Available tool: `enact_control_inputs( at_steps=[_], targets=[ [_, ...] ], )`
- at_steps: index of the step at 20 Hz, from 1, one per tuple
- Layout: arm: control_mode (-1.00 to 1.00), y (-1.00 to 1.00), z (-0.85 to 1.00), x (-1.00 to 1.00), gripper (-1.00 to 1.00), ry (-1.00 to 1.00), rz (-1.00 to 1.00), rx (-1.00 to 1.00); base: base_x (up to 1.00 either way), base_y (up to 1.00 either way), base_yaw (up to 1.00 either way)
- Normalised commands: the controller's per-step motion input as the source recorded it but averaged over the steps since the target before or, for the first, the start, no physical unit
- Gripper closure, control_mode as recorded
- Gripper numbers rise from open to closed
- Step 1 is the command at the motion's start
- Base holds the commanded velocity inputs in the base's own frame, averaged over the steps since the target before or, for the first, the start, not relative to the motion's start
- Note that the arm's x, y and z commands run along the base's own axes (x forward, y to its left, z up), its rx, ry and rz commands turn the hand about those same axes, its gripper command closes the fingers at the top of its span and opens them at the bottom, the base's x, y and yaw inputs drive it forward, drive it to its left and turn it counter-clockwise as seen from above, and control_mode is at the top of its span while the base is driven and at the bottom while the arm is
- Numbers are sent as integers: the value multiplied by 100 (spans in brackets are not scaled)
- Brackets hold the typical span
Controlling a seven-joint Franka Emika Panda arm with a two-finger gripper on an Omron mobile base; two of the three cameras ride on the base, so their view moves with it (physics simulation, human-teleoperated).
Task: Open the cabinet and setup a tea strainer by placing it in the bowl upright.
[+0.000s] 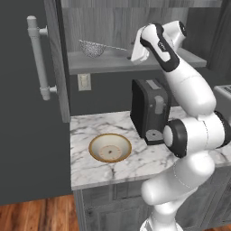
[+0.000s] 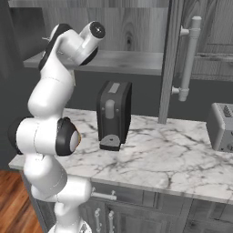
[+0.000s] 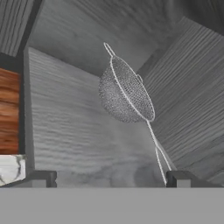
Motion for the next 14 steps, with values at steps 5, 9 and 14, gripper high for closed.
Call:
enact_control_inputs(
  at_steps=[5, 9, 14],
  targets=[
    [-100, 3, 0, 19, -100, 0, 4, 0, 0, 0, 0],
    [-100, 4, 0, 22, -100, 0, 1, 0, 0, 0, 0],
    [-100, 0, 0, 12, -100, 0, 0, 0, 0, 0, 0]
  ],
)
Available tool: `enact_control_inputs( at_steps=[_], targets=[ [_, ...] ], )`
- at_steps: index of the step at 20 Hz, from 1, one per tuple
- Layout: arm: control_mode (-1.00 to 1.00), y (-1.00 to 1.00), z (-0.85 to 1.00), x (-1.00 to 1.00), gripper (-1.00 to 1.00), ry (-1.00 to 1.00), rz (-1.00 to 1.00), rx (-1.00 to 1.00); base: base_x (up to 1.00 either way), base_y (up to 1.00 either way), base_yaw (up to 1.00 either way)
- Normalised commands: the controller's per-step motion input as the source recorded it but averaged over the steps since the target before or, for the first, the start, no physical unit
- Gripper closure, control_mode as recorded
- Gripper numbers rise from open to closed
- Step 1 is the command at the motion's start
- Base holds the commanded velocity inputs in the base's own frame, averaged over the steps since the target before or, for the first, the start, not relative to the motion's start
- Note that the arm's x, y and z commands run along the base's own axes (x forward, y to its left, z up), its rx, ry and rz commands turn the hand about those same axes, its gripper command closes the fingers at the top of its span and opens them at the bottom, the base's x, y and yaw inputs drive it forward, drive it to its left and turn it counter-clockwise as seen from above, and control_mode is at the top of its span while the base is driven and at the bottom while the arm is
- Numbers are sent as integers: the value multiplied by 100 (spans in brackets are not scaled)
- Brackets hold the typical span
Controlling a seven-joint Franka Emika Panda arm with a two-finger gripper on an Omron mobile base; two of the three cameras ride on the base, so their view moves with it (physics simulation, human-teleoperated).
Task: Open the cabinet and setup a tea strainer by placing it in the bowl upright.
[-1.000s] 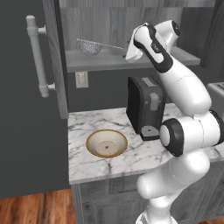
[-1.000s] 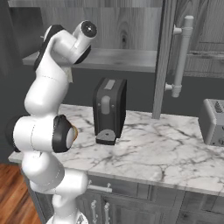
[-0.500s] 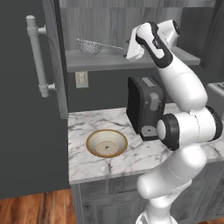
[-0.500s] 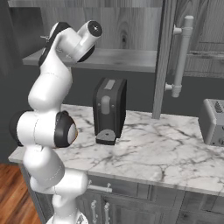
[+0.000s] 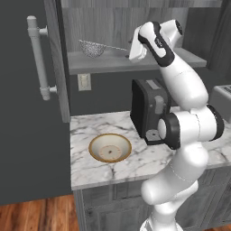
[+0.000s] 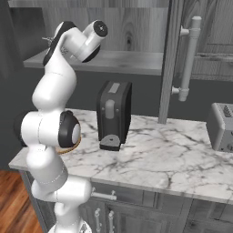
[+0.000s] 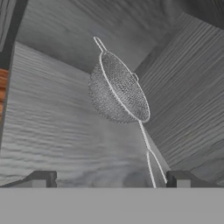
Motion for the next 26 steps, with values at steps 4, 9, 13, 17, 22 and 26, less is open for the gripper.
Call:
enact_control_inputs(
  at_steps=[4, 9, 13, 17, 22, 26],
  targets=[
    [-100, 0, 0, 10, -100, 0, 0, 1, 0, 0, 0],
    [-100, 0, -1, 6, -100, 0, 0, 2, 0, 0, 0],
    [-100, 5, -6, 9, -100, 0, 0, 3, 0, 0, 0],
    [-100, 7, -5, 14, -100, 0, 0, 2, 0, 0, 0],
    [-100, 21, -9, 28, -100, 0, 0, 0, 0, 0, 0],
    [-100, 10, -9, 48, -100, 0, 0, 0, 0, 0, 0]
  ],
)
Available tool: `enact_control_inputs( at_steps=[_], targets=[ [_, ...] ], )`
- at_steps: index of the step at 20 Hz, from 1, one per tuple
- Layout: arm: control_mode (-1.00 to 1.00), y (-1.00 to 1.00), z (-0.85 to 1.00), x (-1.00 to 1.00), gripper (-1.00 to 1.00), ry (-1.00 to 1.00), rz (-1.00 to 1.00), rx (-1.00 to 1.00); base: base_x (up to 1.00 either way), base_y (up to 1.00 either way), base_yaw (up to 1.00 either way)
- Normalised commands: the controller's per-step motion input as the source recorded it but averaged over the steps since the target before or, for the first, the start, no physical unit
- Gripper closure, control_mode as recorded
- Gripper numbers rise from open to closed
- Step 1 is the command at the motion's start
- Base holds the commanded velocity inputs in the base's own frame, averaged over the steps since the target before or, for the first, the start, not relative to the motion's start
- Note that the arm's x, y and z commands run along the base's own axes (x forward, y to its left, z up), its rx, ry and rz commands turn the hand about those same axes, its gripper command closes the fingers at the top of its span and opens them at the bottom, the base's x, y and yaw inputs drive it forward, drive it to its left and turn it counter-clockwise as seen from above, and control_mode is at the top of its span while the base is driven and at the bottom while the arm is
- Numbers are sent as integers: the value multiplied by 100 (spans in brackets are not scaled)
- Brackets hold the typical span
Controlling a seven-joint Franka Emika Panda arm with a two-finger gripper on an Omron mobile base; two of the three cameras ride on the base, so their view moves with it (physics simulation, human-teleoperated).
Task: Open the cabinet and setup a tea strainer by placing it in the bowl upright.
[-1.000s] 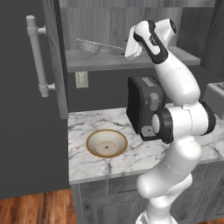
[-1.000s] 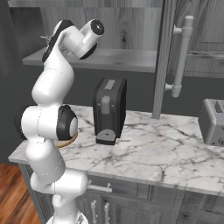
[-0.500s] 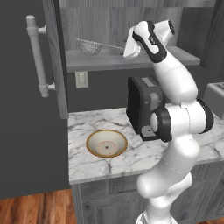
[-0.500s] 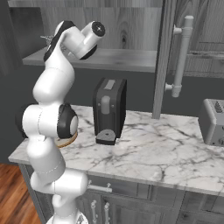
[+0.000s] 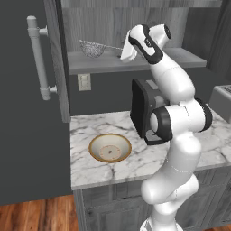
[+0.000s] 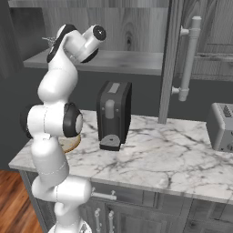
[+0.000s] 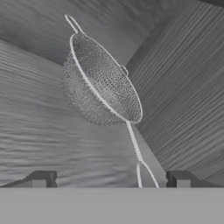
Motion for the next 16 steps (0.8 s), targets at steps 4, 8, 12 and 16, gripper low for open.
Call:
enact_control_inputs(
  at_steps=[4, 8, 12, 16],
  targets=[
    [-100, 1, -1, 48, -100, 0, 0, 0, 0, 0, 0],
    [-100, 0, 0, 30, -100, 0, 0, 0, 0, 0, 0],
    [-100, 0, 0, 27, -100, 0, 0, 0, 0, 0, 0],
    [-100, 0, 0, 29, -100, 0, 0, 0, 0, 0, 0]
  ],
)
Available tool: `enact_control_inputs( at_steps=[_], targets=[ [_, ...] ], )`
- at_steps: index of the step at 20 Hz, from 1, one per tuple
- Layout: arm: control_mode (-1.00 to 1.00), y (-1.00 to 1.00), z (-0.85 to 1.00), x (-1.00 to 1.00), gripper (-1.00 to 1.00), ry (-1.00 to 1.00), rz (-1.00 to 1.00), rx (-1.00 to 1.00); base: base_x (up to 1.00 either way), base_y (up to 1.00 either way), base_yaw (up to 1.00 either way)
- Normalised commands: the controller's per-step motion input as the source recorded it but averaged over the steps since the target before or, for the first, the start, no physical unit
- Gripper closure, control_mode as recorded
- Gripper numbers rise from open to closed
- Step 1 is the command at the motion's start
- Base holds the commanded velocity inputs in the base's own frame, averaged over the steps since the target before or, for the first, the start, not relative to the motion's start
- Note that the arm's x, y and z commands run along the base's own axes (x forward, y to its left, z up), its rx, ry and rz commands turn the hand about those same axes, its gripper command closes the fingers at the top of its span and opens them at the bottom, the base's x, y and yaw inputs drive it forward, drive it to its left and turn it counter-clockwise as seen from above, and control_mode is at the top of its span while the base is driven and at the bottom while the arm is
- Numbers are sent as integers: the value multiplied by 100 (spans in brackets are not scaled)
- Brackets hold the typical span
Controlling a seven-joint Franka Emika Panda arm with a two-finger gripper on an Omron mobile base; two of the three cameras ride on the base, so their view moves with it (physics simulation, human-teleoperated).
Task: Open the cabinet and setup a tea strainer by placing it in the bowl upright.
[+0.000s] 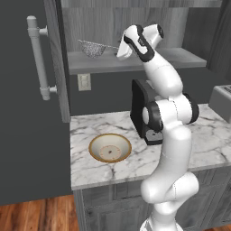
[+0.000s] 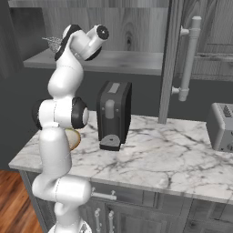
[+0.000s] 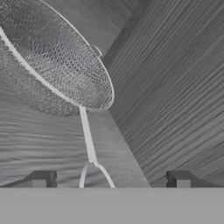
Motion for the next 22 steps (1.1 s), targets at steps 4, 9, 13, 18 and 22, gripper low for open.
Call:
enact_control_inputs(
  at_steps=[4, 9, 13, 18, 22],
  targets=[
    [-100, 0, 0, 27, -100, 0, 0, 0, 0, 0, 0],
    [-100, 2, 0, 31, -100, 0, 0, 0, 0, 0, 0],
    [-100, 9, 0, 27, -100, 0, 0, 0, 0, 0, 0],
    [-100, 16, 0, 13, -100, 0, 0, 0, 0, 0, 0],
    [-100, 22, 0, 4, -100, 0, 0, 0, 0, 0, 0]
  ],
)
